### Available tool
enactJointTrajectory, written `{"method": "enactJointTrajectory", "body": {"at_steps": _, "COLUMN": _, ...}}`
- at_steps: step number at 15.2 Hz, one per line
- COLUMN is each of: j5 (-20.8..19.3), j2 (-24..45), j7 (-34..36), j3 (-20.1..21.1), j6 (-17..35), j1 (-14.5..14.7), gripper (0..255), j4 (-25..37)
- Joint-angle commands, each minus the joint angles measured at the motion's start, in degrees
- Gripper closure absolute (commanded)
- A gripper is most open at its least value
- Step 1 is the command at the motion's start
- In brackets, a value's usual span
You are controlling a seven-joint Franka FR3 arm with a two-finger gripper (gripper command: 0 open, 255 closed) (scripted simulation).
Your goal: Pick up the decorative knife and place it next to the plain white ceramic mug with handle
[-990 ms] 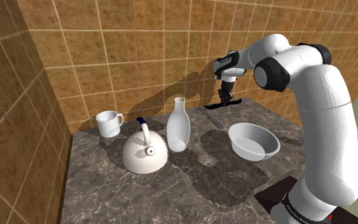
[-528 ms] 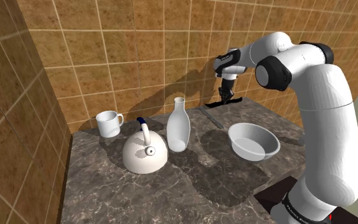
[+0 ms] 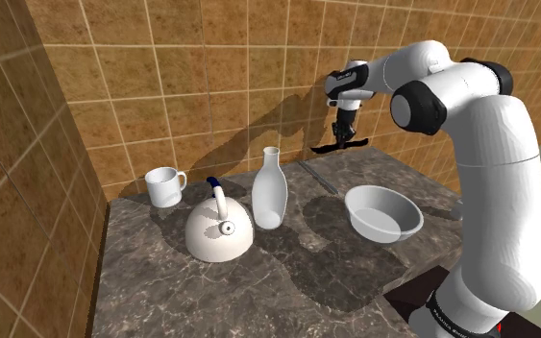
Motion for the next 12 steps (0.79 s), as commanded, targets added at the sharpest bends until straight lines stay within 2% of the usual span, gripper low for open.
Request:
{"method": "enactJointTrajectory", "body": {"at_steps": 1, "j5": -0.31, "j2": -0.47, "j7": 0.18, "j3": -0.19, "j6": -1.2, "j1": 0.0, "gripper": 255, "j4": 0.79}}
{"method": "enactJointTrajectory", "body": {"at_steps": 12, "j5": -1.4, "j2": -1.82, "j7": 1.18, "j3": -0.84, "j6": -8.87, "j1": -0.63, "gripper": 255, "j4": 7.48}}
